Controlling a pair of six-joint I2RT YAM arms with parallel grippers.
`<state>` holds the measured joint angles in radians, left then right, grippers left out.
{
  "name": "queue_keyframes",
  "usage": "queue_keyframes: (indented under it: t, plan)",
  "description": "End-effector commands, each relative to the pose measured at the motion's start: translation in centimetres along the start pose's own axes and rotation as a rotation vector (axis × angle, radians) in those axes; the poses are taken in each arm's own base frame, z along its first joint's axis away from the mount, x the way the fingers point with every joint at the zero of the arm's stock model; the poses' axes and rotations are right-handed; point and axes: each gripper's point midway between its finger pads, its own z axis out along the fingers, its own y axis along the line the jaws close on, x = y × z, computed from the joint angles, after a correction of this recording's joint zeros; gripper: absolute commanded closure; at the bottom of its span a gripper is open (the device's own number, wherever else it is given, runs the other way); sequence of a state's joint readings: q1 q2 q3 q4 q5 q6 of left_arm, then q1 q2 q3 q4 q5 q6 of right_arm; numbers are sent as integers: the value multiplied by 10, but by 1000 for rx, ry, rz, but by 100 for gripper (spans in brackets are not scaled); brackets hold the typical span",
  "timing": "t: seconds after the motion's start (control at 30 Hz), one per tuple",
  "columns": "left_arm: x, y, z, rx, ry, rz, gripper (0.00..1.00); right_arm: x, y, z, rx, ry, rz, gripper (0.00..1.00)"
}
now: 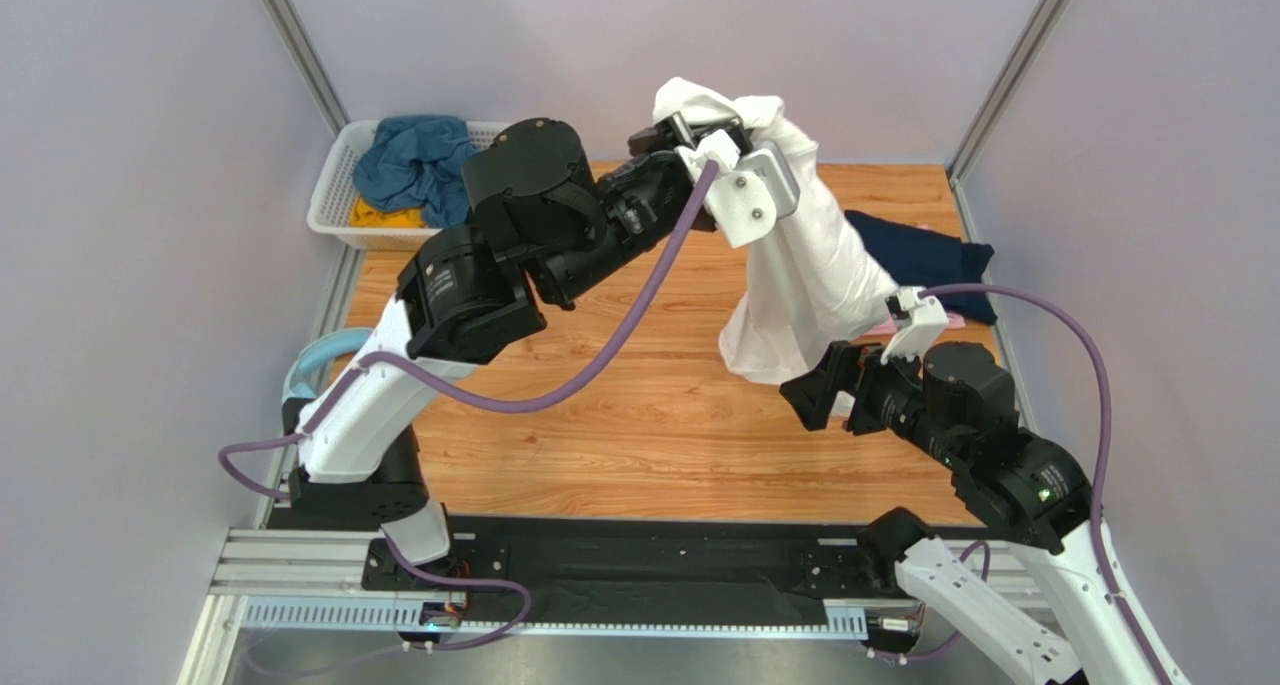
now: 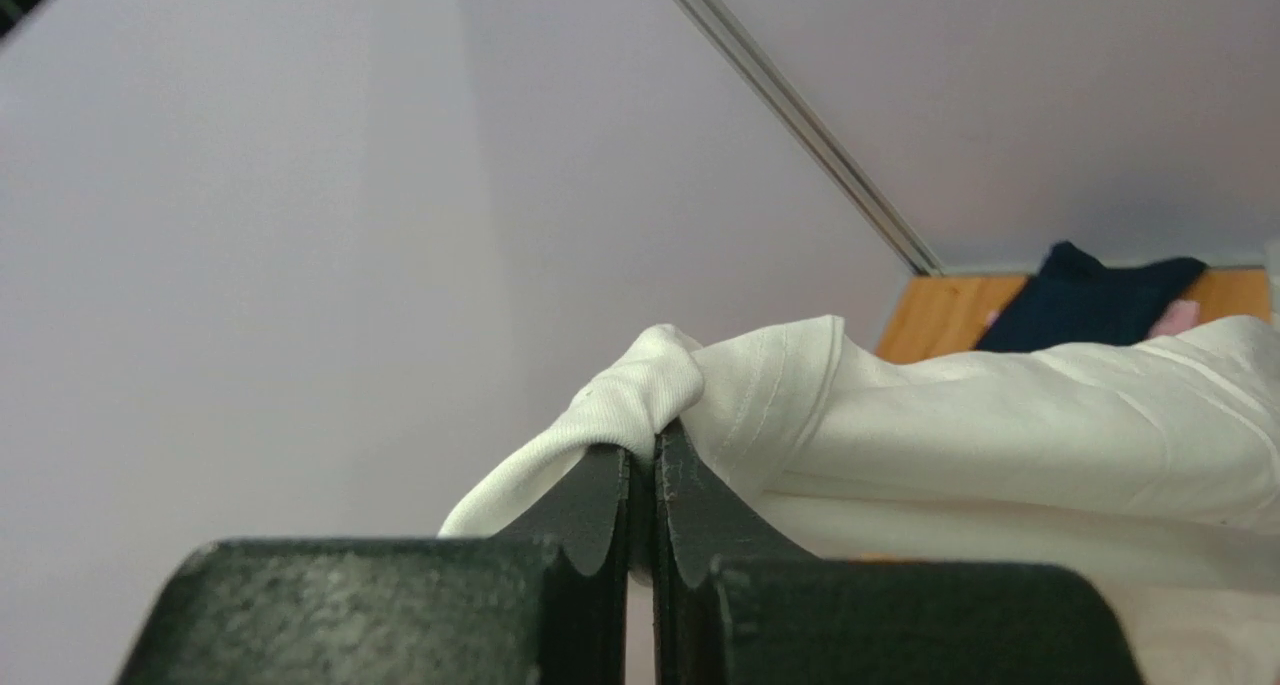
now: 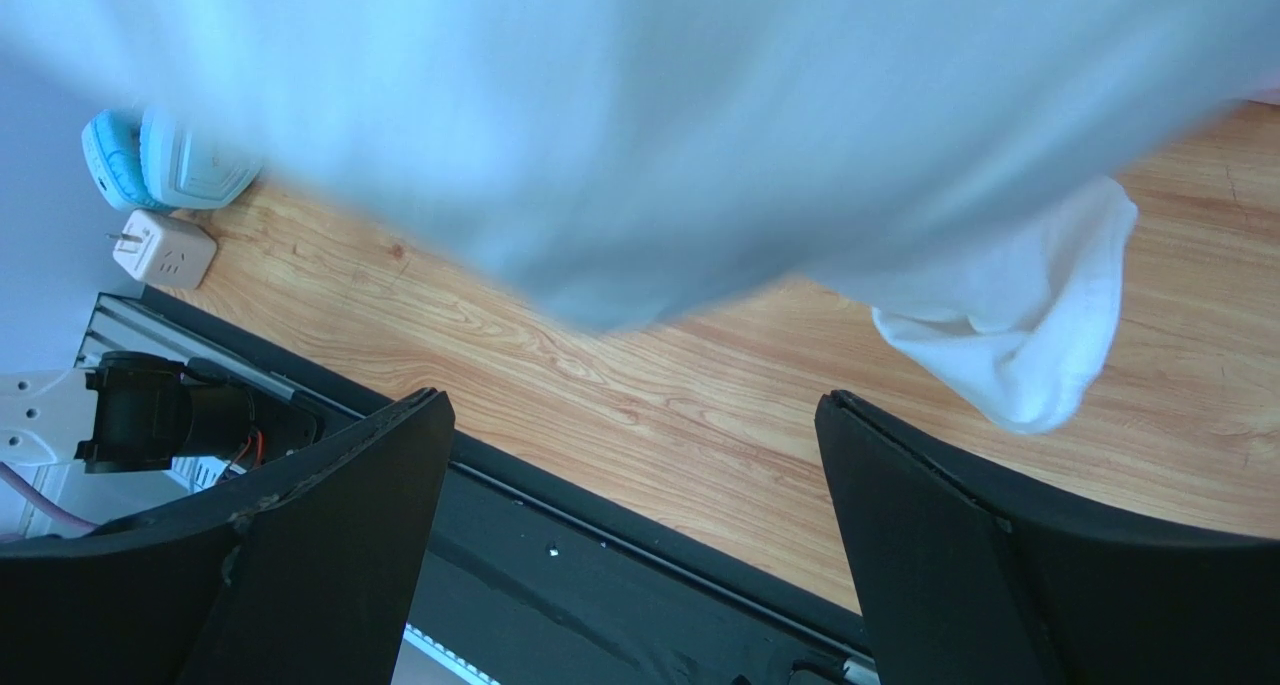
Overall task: Fold and stack the t-shirts
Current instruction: Move the tshirt to the center of the board
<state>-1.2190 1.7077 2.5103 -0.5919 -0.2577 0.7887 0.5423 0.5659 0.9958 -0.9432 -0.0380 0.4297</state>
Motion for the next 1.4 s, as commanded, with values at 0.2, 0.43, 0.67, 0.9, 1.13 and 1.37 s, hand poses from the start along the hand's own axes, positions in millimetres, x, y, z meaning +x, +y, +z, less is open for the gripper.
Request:
queue_keyframes:
  t: [0.2, 0.43, 0.67, 0.9, 1.13, 1.37]
  plan:
    - [116, 56, -101, -160, 391, -114, 100, -11, 4, 5, -10, -30, -31, 0]
    - [134, 36, -122, -90, 450, -109, 100, -7, -21, 40, 130, 4, -6, 0]
    - [131, 29, -124, -56, 434, -124, 100, 9, -35, 94, 204, 115, -20, 0]
    - [117, 38, -121, -58, 390, -126, 100, 9, -37, 162, 186, 173, 30, 0]
    - [43, 58, -120, -8, 192, -98, 100, -23, -45, 236, 110, 234, 116, 0]
    - [-5, 23, -121, 84, 97, 45, 100, -44, -30, 268, 31, 252, 137, 0]
